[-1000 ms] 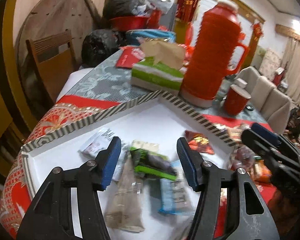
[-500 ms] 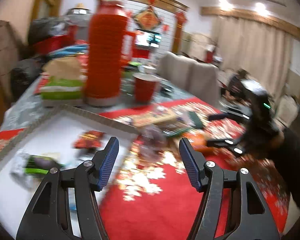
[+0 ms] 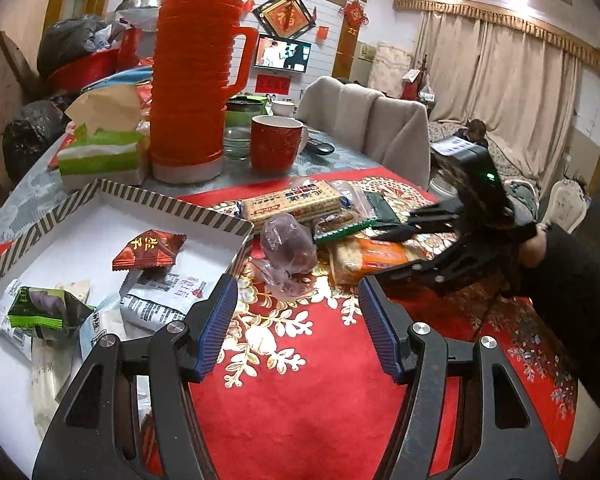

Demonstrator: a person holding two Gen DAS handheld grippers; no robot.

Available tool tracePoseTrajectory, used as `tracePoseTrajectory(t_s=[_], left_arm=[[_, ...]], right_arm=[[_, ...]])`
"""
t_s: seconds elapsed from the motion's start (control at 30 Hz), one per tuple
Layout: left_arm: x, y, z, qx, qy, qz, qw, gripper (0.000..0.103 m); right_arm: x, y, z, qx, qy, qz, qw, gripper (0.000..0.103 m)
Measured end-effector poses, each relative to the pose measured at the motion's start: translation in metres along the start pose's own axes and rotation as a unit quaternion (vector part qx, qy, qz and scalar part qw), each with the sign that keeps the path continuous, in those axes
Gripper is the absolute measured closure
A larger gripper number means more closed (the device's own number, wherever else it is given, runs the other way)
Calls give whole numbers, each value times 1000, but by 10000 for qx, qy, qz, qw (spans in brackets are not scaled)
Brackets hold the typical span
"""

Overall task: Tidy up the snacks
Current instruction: 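Grasp blue-white cracker packet with left tool while right grasps orange cracker packet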

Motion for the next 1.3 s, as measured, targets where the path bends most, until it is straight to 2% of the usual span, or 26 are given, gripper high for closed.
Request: tracePoseTrajectory(t_s=[0.13, 0.2, 0.27, 0.33, 0.4, 0.47, 0.5, 0.53, 0.6, 0.63, 0.67, 0.77, 0.87, 0.9, 1.03, 1.2, 1.3], left_arm=[[12, -5, 6, 54, -113, 20, 9999, 40], [34, -12, 14, 5, -100, -12, 9999, 40], [58, -26, 21, 74, -202, -127, 9997, 31], [84, -52, 29, 153, -487, -379, 9980, 26], [107, -83, 39, 127, -1144, -523, 9920, 26], [110, -112, 42, 151, -2016, -962, 9746, 26], [105, -127, 38, 134, -2445, -1305, 9607, 26], [96, -140, 31, 124, -2741, -1711, 9463, 26], [82, -156, 18, 227, -3105, -2224, 9239, 26], [77, -162, 14, 195, -3211, -2360, 9170, 26], [76, -165, 14, 139, -3230, -2410, 9151, 26], [70, -171, 26, -351, -3262, -2493, 9112, 26], [56, -185, 31, -580, -3481, -2751, 8943, 25], [57, -186, 34, -736, -3403, -2729, 8968, 25], [66, -200, 30, -901, -3175, -2790, 9018, 24], [64, -208, 21, -1341, -2568, -3084, 9061, 24], [63, -208, 17, -1441, -2253, -3113, 9119, 25]], right_arm=[[-20, 16, -1, -414, -511, 26, 9978, 50], [-29, 24, -6, -521, -667, 79, 9964, 50], [-35, 29, -9, -540, -720, 110, 9959, 50], [-39, 32, -12, -556, -699, 97, 9960, 50], [-42, 35, -13, -508, -703, 126, 9962, 50], [-43, 36, -14, -480, -680, 167, 9964, 50], [-44, 37, -13, -462, -677, 201, 9964, 50], [-43, 37, -14, -458, -674, 214, 9964, 49], [-42, 36, -15, -455, -665, 225, 9965, 49], [-42, 35, -15, -460, -658, 222, 9965, 50], [-42, 35, -15, -468, -651, 219, 9965, 50], [-42, 35, -15, -499, -627, 205, 9966, 50], [-41, 34, -14, -491, -645, 211, 9965, 50], [-41, 34, -14, -492, -647, 210, 9965, 50], [-40, 34, -13, -454, -687, 230, 9963, 50], [-40, 34, -12, -432, -716, 244, 9962, 50], [-40, 34, -12, -420, -729, 250, 9961, 50]])
Point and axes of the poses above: each gripper's, at about its wrist camera, not at the fingertips, and y roughly against the way its jaws point, z to its right, x to its top, the point moved 9 cm from there along -y, roughly the way its jaws point, and after that the axes turned 6 degrees about y, right-handed, at the moved point
